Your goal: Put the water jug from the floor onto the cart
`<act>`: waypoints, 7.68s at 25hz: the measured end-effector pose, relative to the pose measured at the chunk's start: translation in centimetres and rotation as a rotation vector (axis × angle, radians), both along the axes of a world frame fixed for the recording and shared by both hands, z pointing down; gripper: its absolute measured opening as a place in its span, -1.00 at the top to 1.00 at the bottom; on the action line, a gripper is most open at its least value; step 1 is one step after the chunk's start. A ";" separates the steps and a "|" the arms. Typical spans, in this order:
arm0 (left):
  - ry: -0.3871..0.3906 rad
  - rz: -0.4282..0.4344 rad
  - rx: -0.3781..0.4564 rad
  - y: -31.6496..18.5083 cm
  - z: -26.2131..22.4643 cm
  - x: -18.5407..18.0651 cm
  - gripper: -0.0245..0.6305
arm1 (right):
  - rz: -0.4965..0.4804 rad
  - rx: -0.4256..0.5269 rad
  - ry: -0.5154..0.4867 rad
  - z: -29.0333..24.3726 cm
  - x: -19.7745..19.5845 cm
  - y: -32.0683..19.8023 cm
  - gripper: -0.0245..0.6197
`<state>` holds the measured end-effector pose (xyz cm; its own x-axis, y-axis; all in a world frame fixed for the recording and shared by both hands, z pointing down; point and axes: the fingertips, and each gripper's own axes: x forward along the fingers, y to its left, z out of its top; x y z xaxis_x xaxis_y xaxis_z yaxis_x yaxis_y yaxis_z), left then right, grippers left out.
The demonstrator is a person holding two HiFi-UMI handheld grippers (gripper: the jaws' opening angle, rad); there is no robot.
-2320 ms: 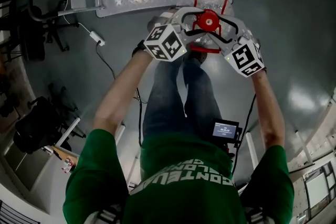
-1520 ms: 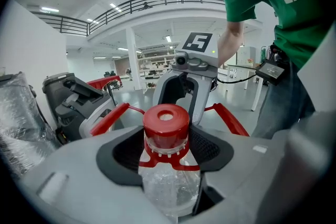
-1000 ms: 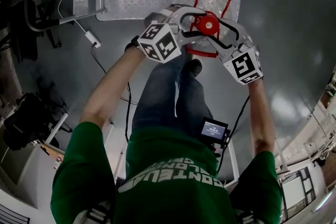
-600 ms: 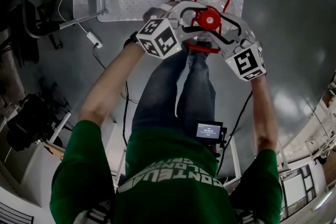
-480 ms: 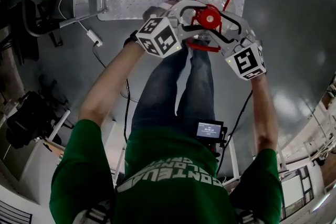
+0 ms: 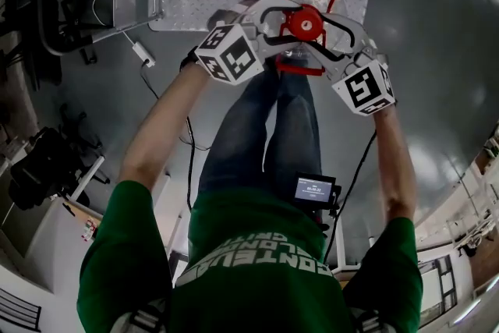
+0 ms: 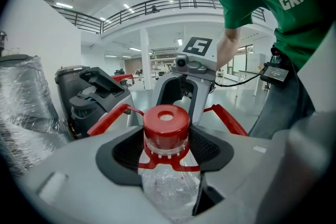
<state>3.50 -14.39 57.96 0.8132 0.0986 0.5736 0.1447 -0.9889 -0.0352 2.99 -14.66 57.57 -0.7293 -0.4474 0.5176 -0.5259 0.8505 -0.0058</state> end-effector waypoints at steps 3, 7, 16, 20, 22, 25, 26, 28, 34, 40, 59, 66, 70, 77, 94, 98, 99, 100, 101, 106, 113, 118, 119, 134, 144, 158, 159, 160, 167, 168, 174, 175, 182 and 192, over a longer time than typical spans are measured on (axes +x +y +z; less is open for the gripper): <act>0.000 -0.012 0.009 -1.0 -0.2 0.2 0.08 | -0.015 0.008 0.006 -0.2 0.1 -0.9 0.20; -0.016 -0.011 0.026 -1.6 0.1 0.2 0.08 | -0.026 0.007 0.020 0.2 0.1 -1.6 0.20; -0.061 -0.010 0.011 -3.2 2.4 0.0 0.07 | -0.036 -0.028 0.046 2.5 -0.1 -3.2 0.20; -0.081 -0.016 -0.003 -3.9 4.0 0.4 0.07 | -0.038 -0.051 0.065 4.3 0.5 -3.8 0.20; -0.091 -0.021 -0.011 -4.3 4.6 0.6 0.07 | -0.042 -0.062 0.079 5.1 0.9 -4.1 0.20; -0.102 -0.027 -0.020 -4.5 5.6 0.8 0.07 | -0.053 -0.076 0.087 6.1 1.0 -4.3 0.20; -0.106 -0.028 -0.020 -4.6 6.0 0.8 0.07 | -0.056 -0.078 0.088 6.4 1.1 -4.4 0.20; -0.117 -0.028 -0.019 -4.7 6.7 1.0 0.07 | -0.063 -0.081 0.087 7.0 1.1 -4.5 0.20; -0.147 -0.028 -0.007 -5.2 8.1 1.9 0.07 | -0.067 -0.085 0.118 8.6 2.2 -5.0 0.20; -0.132 -0.066 -0.023 -5.6 9.0 1.9 0.08 | -0.053 -0.093 0.093 9.6 2.3 -5.4 0.20; -0.157 -0.108 -0.024 -5.8 9.0 1.8 0.09 | -0.115 -0.066 0.141 9.7 2.6 -5.2 0.17; -0.184 -0.141 -0.007 -5.2 8.7 0.4 0.11 | -0.095 -0.052 0.145 8.9 2.8 -4.7 0.21; -0.185 -0.153 -0.004 -5.0 8.5 -0.2 0.12 | -0.093 -0.049 0.156 8.8 2.5 -4.6 0.34; -0.188 -0.163 0.011 -4.5 8.2 -0.6 0.15 | -0.082 -0.043 0.164 8.6 2.0 -3.5 0.51; -0.163 -0.164 -0.026 -2.0 6.9 -1.9 0.59 | 0.040 -0.072 0.180 8.4 2.6 -3.4 0.52; -0.171 -0.136 -0.050 -0.3 7.6 -1.9 0.62 | 0.067 -0.097 0.195 9.3 2.8 -3.5 0.51; -0.171 -0.128 -0.055 0.1 7.8 -1.9 0.62 | 0.058 -0.103 0.202 9.5 2.7 -3.2 0.51; -0.170 -0.121 -0.059 0.4 7.8 -1.8 0.63 | 0.046 -0.106 0.211 9.8 2.6 -2.8 0.51; -0.168 -0.114 -0.062 0.7 7.8 -1.7 0.64 | 0.033 -0.106 0.218 9.9 2.4 -2.4 0.51; -0.154 -0.104 -0.054 1.5 6.8 -1.0 0.64 | 0.019 -0.098 0.197 9.3 1.6 -0.7 0.52; -0.092 -0.169 -0.024 -0.1 3.9 -1.3 0.83 | 0.025 -0.070 0.188 7.3 1.2 -0.7 0.52; -0.039 -0.237 -0.024 -0.3 1.0 -1.8 0.87 | 0.051 -0.034 0.181 4.0 1.2 -0.1 0.56; -0.021 -0.256 -0.030 -0.3 0.1 -2.0 0.90 | 0.058 -0.021 0.180 3.1 1.3 -0.2 0.58; 0.131 -0.415 -0.107 2.0 -9.3 -3.8 0.90 | 0.116 0.028 0.156 -6.7 1.6 2.2 0.94; 0.189 -0.451 -0.059 0.8 -17.7 -3.6 0.90 | 0.225 0.023 0.108 -13.9 3.9 3.7 0.94; 0.201 -0.454 -0.065 2.2 -21.7 -2.6 0.90 | 0.380 0.075 0.039 -19.6 6.0 3.1 0.94; 0.200 -0.452 -0.066 2.2 -21.8 -2.5 0.90 | 0.384 0.076 0.036 -19.9 6.0 3.1 0.94; 0.200 -0.449 -0.067 2.2 -22.0 -2.4 0.90 | 0.387 0.074 0.034 -20.1 6.0 3.1 0.94; 0.210 -0.436 -0.065 1.1 -22.9 -0.9 0.90 | 0.398 0.063 0.026 -20.5 5.7 3.1 0.94; 0.214 -0.432 -0.066 1.0 -23.1 -0.6 0.90 | 0.397 0.065 0.027 -20.6 5.6 3.0 0.94; 0.213 -0.408 -0.078 1.0 -22.9 -0.1 0.90 | 0.391 0.072 0.033 -20.7 5.3 2.5 0.94; 0.211 -0.409 -0.082 1.0 -22.8 -0.2 0.90 | 0.387 0.072 0.036 -20.7 5.3 2.4 0.94; 0.208 -0.439 -0.110 0.7 -22.6 -1.0 0.90 | 0.386 0.060 0.060 -19.8 5.2 2.0 0.95; 0.206 -0.468 -0.127 0.1 -21.9 -1.6 0.90 | 0.366 0.038 0.079 -19.0 4.5 2.1 0.94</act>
